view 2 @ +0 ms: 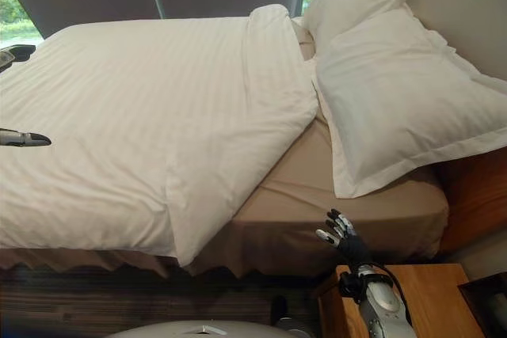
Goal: Making the bed.
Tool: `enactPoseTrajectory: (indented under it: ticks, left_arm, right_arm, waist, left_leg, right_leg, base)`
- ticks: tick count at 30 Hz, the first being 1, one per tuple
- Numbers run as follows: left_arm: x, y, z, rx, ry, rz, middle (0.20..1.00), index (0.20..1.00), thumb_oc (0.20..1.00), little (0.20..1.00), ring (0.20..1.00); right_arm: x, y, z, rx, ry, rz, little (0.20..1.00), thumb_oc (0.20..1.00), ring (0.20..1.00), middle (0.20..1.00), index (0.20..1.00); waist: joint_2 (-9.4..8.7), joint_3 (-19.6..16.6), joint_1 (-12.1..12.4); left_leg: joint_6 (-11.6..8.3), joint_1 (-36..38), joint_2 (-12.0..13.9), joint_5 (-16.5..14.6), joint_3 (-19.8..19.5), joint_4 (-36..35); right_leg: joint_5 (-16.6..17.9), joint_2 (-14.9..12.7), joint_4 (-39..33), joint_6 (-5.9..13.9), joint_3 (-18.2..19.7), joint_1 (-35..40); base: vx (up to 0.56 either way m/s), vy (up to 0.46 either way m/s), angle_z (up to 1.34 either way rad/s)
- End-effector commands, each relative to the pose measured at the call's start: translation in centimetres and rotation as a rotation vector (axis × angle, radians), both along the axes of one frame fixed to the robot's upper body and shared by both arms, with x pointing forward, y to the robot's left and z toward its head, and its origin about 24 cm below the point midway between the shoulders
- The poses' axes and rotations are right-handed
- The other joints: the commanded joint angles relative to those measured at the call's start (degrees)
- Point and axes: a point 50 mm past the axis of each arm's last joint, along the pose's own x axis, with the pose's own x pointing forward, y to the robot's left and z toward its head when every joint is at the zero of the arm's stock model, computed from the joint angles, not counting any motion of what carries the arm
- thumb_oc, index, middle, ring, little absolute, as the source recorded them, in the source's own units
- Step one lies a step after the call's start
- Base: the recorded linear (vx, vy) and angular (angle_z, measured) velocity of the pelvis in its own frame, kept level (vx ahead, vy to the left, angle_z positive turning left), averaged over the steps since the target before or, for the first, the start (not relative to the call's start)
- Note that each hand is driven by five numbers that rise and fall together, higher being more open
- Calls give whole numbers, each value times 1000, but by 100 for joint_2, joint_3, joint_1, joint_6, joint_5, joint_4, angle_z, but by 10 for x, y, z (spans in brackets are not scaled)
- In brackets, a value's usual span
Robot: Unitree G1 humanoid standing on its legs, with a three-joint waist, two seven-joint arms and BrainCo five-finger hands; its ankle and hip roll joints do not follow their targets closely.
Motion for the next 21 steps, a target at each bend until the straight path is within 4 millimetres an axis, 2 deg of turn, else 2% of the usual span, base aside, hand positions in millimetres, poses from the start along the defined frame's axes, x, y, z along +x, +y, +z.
enactPoseTrajectory:
  ticks: [1,2,3,4,7,10,13,14,15,16,17,21]
  left_arm:
    - [61,9,2,26,-44,75,1000,1000,1000,1000,1000]
    - [64,7,2,27,-45,69,1000,1000,1000,1000,1000]
    - [91,9,-7,-16,-69,135,1000,1000,1000,1000,1000]
    - [94,7,-6,-14,-70,131,1000,1000,1000,1000,1000]
    - [119,12,-20,-127,-44,190,1000,1000,1000,1000,1000]
    - [130,12,-23,-167,-45,215,1000,1000,1000,1000,1000]
    - [142,16,-35,-247,-24,263,1000,1000,1000,1000,1000]
    - [144,17,-40,-270,-16,279,1000,1000,1000,1000,1000]
    - [151,18,-52,-329,19,301,1000,1000,1000,1000,1000]
    - [151,18,-52,-329,18,300,1000,1000,1000,1000,1000]
    - [156,21,-65,-396,61,322,1000,1000,1000,1000,1000]
    - [164,21,-79,-448,115,362,1000,1000,1000,1000,1000]
  right_arm:
    - [26,19,21,-11,-138,103,1000,1000,1000,1000,1000]
    - [25,18,21,-11,-139,96,1000,1000,1000,1000,1000]
    - [22,19,18,-8,-121,97,1000,1000,1000,1000,1000]
    - [21,19,18,-8,-121,91,1000,1000,1000,1000,1000]
    - [18,19,18,-8,-112,95,1000,1000,1000,1000,1000]
    - [18,20,19,-7,-120,97,1000,1000,1000,1000,1000]
    - [19,20,19,-9,-120,93,1000,1000,1000,1000,1000]
    - [19,21,18,-8,-118,94,1000,1000,1000,1000,1000]
    - [19,23,18,-13,-116,105,1000,1000,1000,1000,1000]
    - [19,23,18,-13,-116,104,1000,1000,1000,1000,1000]
    - [18,24,18,-13,-114,116,1000,1000,1000,1000,1000]
    - [20,28,20,-13,-120,137,1000,1000,1000,1000,1000]
  waist:
    - [-199,-120,-353]
    - [-200,-122,-317]
    - [-218,-87,-429]
    - [-221,-89,-400]
    - [-256,-65,-555]
    - [-271,-52,-612]
    - [-295,-34,-709]
    - [-293,-33,-727]
    - [-288,-14,-770]
    - [-287,-17,-765]
    - [-282,-7,-805]
    - [-269,36,-874]
  left_leg:
    - [-96,-658,-44,780,-322,-121]
    - [-96,-663,-44,781,-328,-121]
    - [-100,-735,-18,784,-264,-121]
    - [-100,-741,-17,784,-265,-121]
    - [-108,-874,19,779,-155,-121]
    - [-111,-975,46,798,-105,-121]
    - [-108,-1086,64,818,-41,-121]
    - [-108,-1109,67,820,-30,-121]
    - [-112,-1151,70,827,0,-121]
    - [-112,-1155,71,827,2,-121]
    - [-114,-1177,74,830,22,-121]
    - [-116,-1240,77,845,44,-121]
  right_leg:
    - [-525,-274,91,614,-119,539]
    - [-525,-274,91,614,-124,535]
    - [-511,-266,91,636,-108,442]
    - [-510,-265,91,636,-109,436]
    - [-489,-243,91,673,-39,271]
    - [-466,-229,91,686,4,141]
    - [-424,-211,91,698,53,-10]
    - [-416,-208,91,702,71,-45]
    - [-410,-200,91,705,108,-95]
    - [-409,-199,91,705,110,-99]
    - [-408,-199,91,709,121,-131]
    - [-392,-190,91,716,164,-206]
  base:
    - [-33,11,-2]
    - [-49,15,-49]
    - [-20,9,-61]
    - [-27,10,-61]
    - [-38,6,-10]
    - [-36,6,-25]
    - [-29,3,-8]
    - [0,0,0]
    - [0,0,0]
    - [0,0,0]
    - [0,0,0]
    - [-8,5,-1]
